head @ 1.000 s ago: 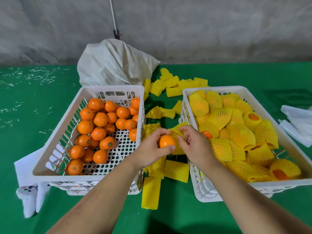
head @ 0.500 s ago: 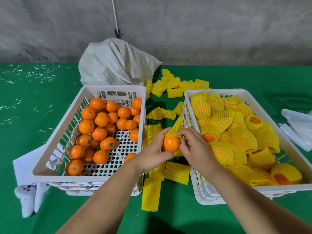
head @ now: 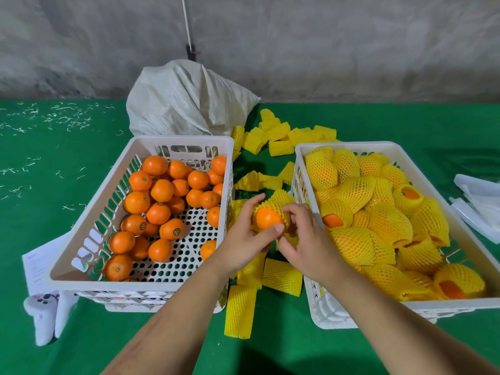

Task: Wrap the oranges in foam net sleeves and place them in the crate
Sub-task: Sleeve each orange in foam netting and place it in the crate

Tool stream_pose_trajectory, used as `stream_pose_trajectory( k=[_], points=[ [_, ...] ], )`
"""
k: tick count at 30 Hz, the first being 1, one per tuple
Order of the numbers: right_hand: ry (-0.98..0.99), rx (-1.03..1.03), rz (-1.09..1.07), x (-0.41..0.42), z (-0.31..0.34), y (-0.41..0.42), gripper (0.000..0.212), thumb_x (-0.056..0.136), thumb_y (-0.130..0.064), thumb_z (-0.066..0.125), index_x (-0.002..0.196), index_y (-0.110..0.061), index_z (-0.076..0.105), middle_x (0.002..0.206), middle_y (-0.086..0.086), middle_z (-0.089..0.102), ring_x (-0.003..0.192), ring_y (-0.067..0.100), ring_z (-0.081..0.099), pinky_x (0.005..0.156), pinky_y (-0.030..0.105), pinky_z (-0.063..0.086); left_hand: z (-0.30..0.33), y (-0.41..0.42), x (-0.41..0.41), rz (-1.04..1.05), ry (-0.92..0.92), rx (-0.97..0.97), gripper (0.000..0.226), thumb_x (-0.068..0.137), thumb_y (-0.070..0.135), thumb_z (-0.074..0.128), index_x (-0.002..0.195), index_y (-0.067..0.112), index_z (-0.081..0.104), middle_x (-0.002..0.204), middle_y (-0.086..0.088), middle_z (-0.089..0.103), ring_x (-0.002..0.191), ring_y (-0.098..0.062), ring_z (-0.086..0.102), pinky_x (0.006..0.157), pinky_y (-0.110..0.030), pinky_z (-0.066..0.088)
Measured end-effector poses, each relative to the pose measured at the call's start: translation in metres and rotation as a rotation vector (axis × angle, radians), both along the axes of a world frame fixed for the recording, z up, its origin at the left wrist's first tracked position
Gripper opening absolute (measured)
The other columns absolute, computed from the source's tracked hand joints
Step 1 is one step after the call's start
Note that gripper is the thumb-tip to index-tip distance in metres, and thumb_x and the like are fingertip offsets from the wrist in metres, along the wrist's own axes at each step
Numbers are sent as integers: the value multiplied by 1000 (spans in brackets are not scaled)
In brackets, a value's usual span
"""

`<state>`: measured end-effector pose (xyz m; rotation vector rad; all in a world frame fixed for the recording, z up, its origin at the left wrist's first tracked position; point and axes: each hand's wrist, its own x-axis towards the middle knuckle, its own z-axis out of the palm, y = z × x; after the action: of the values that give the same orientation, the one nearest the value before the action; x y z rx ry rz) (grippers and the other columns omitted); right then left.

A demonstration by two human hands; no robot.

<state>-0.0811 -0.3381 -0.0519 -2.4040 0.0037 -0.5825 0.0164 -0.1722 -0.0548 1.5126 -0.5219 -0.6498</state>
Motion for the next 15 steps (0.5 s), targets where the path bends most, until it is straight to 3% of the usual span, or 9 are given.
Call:
stream_pose_trajectory(
  k=[4,7,9,11,13,15],
  points=[
    [-67,35,-10,-3,1,-2,42,98,-36,49,140,-31,43,121,-14,39,102,2,51,81,21,50,-1,1,3,-78,17,-52,64,89,33,85,141,44,49,122,-13,66,86,-21,73,73,-33,60],
    [-107,63,-95,-1,4,-3,28,97,-26,46,124,-27,55,116,-11,49,99,8,57,79,13,47,-4,-1,3,-64,-38,-30,62,85,31,89,133,35,51,121,-13,65,92,-24,71,77,-37,61],
    [-151,5,-110,-1,3,-2,21,96,-20,48,112,-17,62,110,-7,52,91,9,57,76,8,43,-5,-1,3,-22,-104,14,62,78,37,93,126,34,52,119,-4,66,95,-22,70,79,-40,63],
    [-202,-94,-38,-3,-1,-1,18,96,-15,51,104,-10,66,107,-2,55,93,12,59,79,16,49,-6,-3,3,45,-141,40,62,77,35,93,119,33,48,103,12,66,80,-11,66,67,-35,60],
    [-202,-127,25,-2,-3,-1,16,96,-16,54,108,-11,64,108,-2,54,97,14,58,81,27,53,-9,-6,1,102,-198,46,59,79,29,89,114,33,41,88,27,59,65,0,55,55,-21,48],
    [-116,-59,16,1,-3,-1,26,94,-27,57,118,-18,55,112,-7,48,94,7,54,77,27,53,-7,-6,1,141,-212,40,62,81,28,87,118,37,38,96,35,54,69,4,56,58,-16,48]
  ],
)
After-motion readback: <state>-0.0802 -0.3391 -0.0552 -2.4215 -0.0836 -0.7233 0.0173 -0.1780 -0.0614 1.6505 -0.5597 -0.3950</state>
